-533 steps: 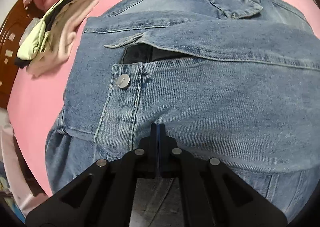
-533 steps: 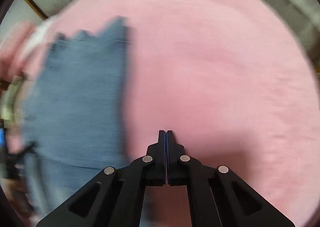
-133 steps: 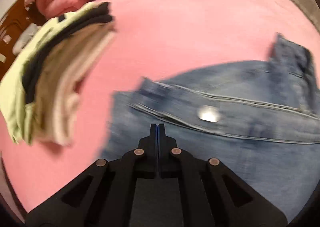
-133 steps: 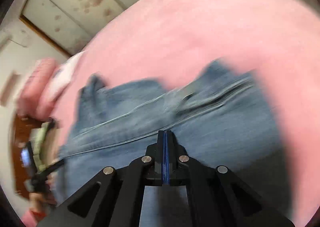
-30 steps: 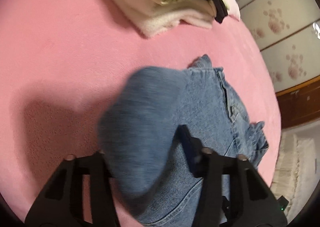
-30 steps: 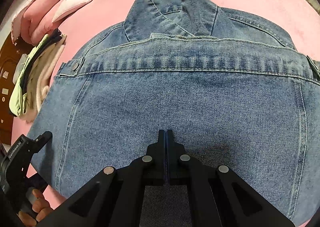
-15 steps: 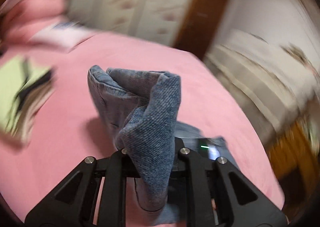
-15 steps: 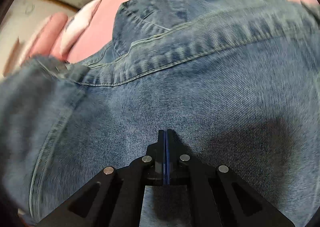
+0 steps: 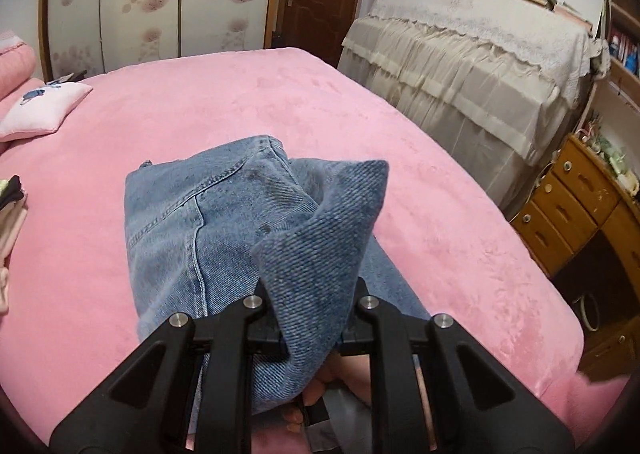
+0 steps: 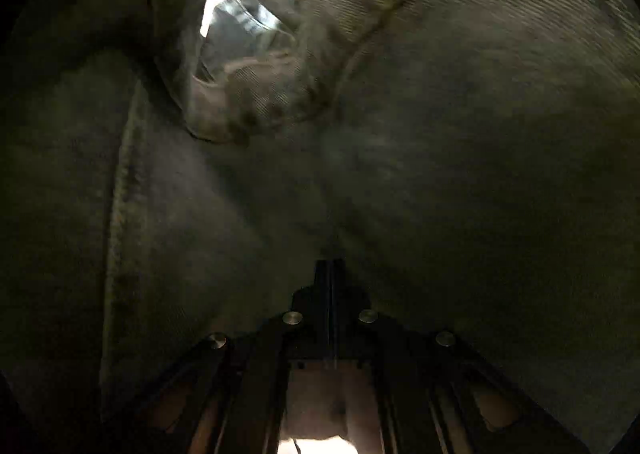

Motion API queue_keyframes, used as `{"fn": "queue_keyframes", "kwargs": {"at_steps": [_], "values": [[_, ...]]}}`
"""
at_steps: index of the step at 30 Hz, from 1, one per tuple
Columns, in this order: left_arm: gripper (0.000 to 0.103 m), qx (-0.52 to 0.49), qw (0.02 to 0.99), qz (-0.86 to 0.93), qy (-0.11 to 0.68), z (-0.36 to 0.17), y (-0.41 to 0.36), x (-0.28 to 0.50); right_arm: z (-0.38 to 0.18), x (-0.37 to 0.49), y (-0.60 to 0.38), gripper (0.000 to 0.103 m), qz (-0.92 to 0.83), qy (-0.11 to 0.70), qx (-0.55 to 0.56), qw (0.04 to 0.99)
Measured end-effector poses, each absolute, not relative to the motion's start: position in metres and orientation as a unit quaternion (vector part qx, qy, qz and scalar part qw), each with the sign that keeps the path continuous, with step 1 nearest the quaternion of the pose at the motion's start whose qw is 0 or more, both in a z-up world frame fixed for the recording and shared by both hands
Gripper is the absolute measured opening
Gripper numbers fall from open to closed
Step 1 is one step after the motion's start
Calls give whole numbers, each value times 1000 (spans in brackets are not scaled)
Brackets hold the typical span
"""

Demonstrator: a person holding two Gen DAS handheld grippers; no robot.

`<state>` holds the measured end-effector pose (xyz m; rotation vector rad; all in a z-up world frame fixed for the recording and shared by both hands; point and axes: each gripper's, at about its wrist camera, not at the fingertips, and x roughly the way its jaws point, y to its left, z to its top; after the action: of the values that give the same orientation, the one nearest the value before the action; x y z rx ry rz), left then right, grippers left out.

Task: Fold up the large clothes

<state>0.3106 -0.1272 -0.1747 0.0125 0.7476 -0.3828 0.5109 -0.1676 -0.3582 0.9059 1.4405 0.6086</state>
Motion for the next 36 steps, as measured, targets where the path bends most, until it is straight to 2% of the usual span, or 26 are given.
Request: {"fn": "queue_keyframes", "kwargs": {"at_steps": [3,6,11,16,20,21,22,24,25,27,29,32,36], "values": [[12,25,914,-192,355,-171,-156,289,-351,515,-173,0,289,655,354,602],[12,32,917,-200,343,-165,-184,274,-333,516,-192,0,325,647,308,618],[12,35,919,-200,337,-162,-226,255,-312,515,-252,0,316,629,304,642],[12,43,905,-180,382,-193,-256,257,-277,511,-348,0,277,548,382,691],[15,84,873,-184,445,-233,-285,255,-251,508,-388,1,209,566,307,736],[23,96,862,-181,463,-242,-292,257,-245,505,-392,1,199,569,288,744],[37,103,838,-189,501,-258,-305,255,-242,503,-395,1,199,572,280,745],[51,101,805,-202,548,-275,-318,248,-235,497,-399,1,191,575,275,747],[51,115,802,-198,552,-277,-323,242,-233,498,-397,1,185,577,270,749],[55,137,811,-200,532,-269,-329,227,-226,491,-393,5,168,573,258,760],[56,120,810,-204,537,-258,-323,217,-215,480,-389,22,160,559,266,769],[57,53,805,-195,557,-242,-293,215,-199,462,-393,40,162,540,282,777],[58,-26,816,-157,556,-218,-237,228,-187,456,-360,41,194,559,260,763]]}}
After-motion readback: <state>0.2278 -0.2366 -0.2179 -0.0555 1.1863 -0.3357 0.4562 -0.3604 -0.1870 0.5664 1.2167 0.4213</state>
